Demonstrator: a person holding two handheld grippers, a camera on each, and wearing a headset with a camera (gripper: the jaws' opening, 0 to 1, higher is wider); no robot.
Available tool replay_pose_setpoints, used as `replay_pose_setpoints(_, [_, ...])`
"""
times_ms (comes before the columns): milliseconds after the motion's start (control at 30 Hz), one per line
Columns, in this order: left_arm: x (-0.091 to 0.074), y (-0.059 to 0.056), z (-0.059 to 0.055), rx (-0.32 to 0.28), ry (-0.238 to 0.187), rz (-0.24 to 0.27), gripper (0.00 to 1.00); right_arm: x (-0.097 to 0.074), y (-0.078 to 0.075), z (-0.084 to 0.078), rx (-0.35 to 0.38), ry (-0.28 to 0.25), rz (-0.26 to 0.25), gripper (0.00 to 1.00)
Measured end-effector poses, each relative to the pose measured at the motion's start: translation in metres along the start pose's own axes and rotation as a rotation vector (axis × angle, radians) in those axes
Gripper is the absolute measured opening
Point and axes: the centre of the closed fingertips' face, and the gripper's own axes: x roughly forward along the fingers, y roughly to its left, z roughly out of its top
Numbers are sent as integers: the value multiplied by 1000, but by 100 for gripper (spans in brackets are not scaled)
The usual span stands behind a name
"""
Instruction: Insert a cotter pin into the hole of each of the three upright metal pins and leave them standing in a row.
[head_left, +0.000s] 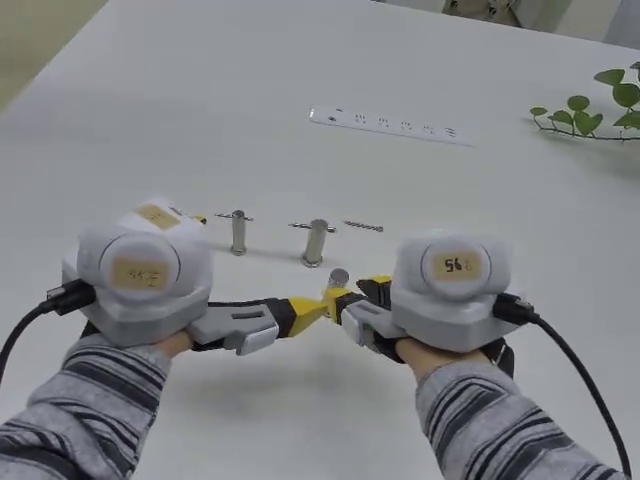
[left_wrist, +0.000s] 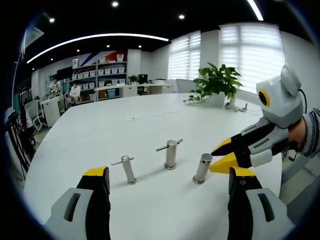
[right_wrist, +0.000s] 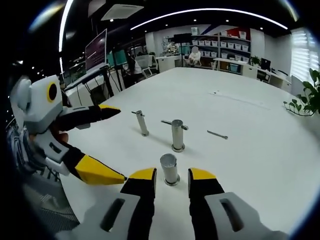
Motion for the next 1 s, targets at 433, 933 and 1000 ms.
replay_pose_setpoints(433, [-1,-3,-1,-11,4,-4,99,-9,-41,16,-69,39,57,23])
replay_pose_setpoints(933, [0,8,-8,-9,28,30,98,15,-54,34,-279,143,188,23])
replay_pose_setpoints(1000, [0,9,-8,-9,27,33,98,19,-55,34,-276,158,204,23])
